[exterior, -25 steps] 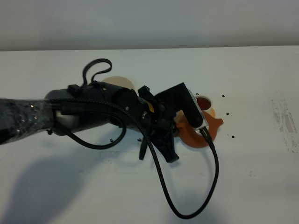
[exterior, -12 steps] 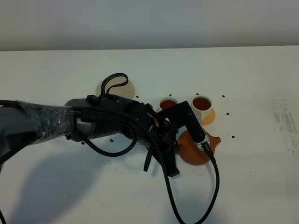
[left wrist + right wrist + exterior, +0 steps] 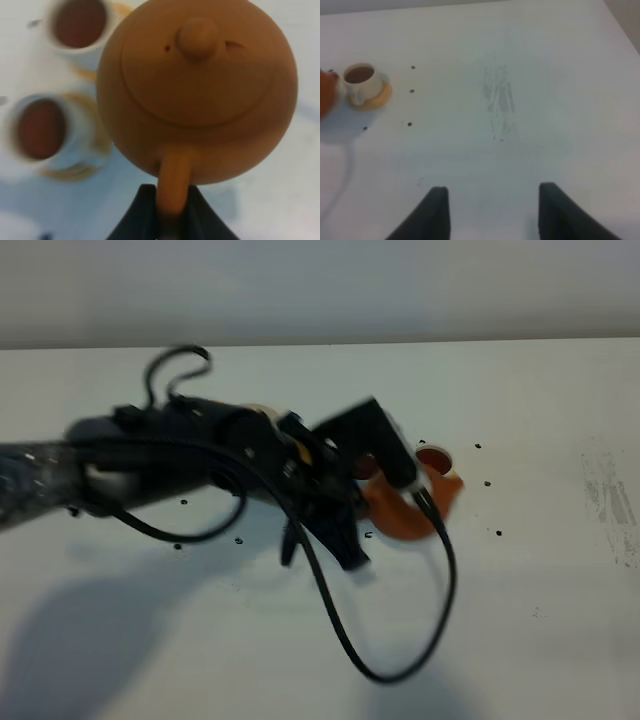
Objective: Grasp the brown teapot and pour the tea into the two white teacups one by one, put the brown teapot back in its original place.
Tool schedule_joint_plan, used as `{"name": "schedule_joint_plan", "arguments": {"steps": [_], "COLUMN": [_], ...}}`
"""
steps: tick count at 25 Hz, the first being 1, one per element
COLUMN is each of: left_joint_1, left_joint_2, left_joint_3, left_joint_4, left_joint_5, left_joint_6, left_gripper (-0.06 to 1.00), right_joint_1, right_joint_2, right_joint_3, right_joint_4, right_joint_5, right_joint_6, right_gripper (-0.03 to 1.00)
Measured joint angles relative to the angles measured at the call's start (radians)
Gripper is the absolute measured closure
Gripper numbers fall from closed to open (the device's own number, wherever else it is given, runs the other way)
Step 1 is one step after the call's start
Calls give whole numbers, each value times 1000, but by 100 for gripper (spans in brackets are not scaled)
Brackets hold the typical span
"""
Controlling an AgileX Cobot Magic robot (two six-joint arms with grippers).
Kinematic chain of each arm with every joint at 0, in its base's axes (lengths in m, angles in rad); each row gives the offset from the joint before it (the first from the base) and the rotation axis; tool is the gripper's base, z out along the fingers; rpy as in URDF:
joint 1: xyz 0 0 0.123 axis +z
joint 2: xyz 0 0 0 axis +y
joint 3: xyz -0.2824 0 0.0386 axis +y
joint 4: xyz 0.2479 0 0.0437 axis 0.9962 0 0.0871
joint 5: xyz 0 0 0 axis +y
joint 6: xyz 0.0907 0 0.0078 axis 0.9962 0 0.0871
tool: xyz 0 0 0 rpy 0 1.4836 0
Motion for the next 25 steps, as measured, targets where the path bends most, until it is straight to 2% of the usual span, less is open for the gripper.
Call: {"name": "schedule_joint_plan", "arguments": {"steps": [13, 25], "left_joint_1": [270, 394], "left_joint_2": [-33, -33], "left_joint_3": [0, 0], "left_joint_4": [72, 120], "left_joint_5": [33, 36], "left_joint_6": [-171, -208], "left_gripper": [87, 87], "right_joint_1": [0, 0], "right_joint_2": [0, 0], "right_joint_3": [0, 0], "right_joint_4": [0, 0], "right_joint_5": [0, 0], "right_joint_6": [0, 0], "right_gripper": [54, 54]}}
